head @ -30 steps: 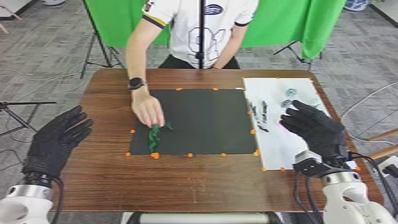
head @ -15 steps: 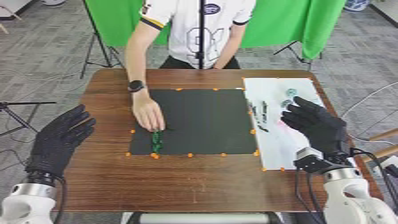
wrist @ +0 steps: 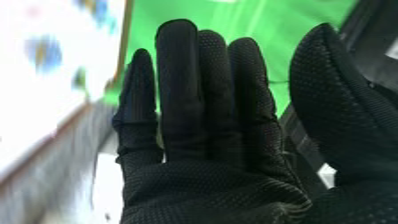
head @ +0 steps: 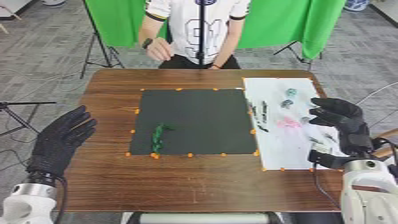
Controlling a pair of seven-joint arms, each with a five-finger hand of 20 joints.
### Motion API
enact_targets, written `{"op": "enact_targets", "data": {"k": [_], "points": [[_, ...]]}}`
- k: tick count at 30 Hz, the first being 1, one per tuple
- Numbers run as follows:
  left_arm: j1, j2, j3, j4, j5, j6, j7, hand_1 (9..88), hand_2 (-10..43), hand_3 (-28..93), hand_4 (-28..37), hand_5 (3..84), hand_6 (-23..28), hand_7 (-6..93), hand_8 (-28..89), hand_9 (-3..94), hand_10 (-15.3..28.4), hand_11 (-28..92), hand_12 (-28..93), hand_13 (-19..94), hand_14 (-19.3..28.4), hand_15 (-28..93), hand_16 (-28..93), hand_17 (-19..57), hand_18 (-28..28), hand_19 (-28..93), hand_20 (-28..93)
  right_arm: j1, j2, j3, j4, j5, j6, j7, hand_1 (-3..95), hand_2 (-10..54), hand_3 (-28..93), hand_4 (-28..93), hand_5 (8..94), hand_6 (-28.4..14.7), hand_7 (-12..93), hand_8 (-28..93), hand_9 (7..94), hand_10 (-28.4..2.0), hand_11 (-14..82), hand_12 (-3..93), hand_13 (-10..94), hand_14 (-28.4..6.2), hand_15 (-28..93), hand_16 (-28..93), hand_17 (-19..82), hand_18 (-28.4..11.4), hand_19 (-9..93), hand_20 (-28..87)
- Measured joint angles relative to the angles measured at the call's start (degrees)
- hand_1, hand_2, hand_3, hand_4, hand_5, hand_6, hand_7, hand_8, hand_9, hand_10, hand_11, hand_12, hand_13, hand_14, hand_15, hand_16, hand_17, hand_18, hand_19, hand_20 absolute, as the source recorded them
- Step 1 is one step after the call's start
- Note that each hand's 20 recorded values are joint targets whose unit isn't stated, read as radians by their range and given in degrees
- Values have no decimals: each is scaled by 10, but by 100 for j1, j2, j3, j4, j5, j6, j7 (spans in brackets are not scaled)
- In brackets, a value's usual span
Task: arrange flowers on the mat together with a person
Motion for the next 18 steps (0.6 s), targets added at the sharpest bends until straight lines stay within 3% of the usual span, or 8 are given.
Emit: {"op": "enact_targets", "data": {"k": [2,4,8,11,14,18], "points": [[1,-2,-1,-1,2,0,-1,298,5,720,-181,406,61,181,-92,308,132,263,124,257,151,358,-11,-72,202,476,99,2,256,-22,-56,-459,410,684,517,-95,489,-283,647,3,476,9,705,-106,462,293,644,-85,680,241,302,-164,721,360],[5,-3,-3,-4,2,0,0,299,6,720,-182,405,61,182,-91,308,133,262,124,257,151,359,-11,-72,202,477,100,-4,468,-18,-80,-962,532,1320,590,-95,229,-224,704,23,530,-151,744,-103,516,314,667,-91,732,276,318,-166,733,381],[13,-3,-3,-5,2,0,8,299,7,718,-182,405,61,181,-92,308,133,263,125,257,151,358,-12,-72,202,476,99,-46,757,0,-98,-2164,115,2351,574,-93,-8,-114,743,22,558,-188,770,-107,556,337,683,-101,775,308,327,-174,756,403],[20,1,-4,-7,2,1,13,299,6,719,-182,405,61,182,-91,308,132,263,125,257,152,358,-12,-73,202,477,100,-177,818,181,-217,-3021,-858,3041,560,-93,2,-105,738,23,558,-192,769,-108,548,339,683,-102,773,311,325,-177,756,399],[40,5,-11,-12,2,3,16,299,7,719,-181,404,61,182,-91,308,132,263,125,257,152,359,-12,-72,202,477,100,-397,845,418,-355,-3743,-1649,3577,543,-94,138,-177,744,23,555,-194,772,-110,546,330,687,-104,771,303,327,-180,761,387],[93,8,-51,-27,4,9,16,298,7,719,-182,404,60,183,-91,308,132,264,125,257,152,360,-12,-72,202,477,100,-872,897,812,-442,-4715,-1727,3666,508,-95,322,-273,743,20,549,-189,772,-111,542,333,686,-104,768,307,326,-181,764,381]]}}
